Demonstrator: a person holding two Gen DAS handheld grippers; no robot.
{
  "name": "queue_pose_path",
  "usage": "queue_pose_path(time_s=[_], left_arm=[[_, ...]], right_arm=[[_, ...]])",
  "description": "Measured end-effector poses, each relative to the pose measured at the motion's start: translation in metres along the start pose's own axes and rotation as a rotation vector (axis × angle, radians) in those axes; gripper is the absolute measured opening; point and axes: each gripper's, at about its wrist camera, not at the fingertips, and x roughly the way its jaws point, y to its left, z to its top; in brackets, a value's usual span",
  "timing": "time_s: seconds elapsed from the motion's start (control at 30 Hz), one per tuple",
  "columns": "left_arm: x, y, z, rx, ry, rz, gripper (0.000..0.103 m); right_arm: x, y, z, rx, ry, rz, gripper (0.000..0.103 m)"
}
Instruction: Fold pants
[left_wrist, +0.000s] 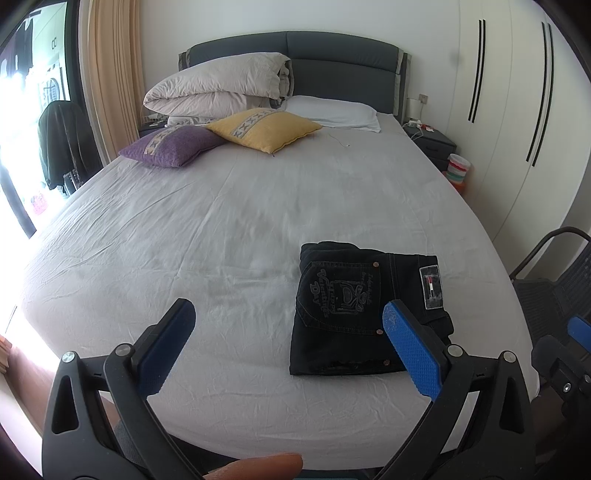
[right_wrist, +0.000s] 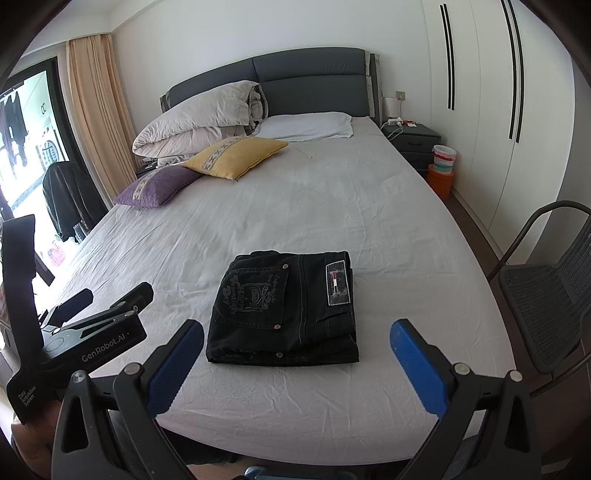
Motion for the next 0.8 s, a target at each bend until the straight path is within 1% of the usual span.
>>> queue_pose_path(time_s=[0.8], left_arm=[[-0.0008,0.0016,0.0011,0.002,0.001,0.001,0.103]], right_arm=[[-0.0019,0.0008,-0.0006,-0.006,0.012,-0.004,0.103]])
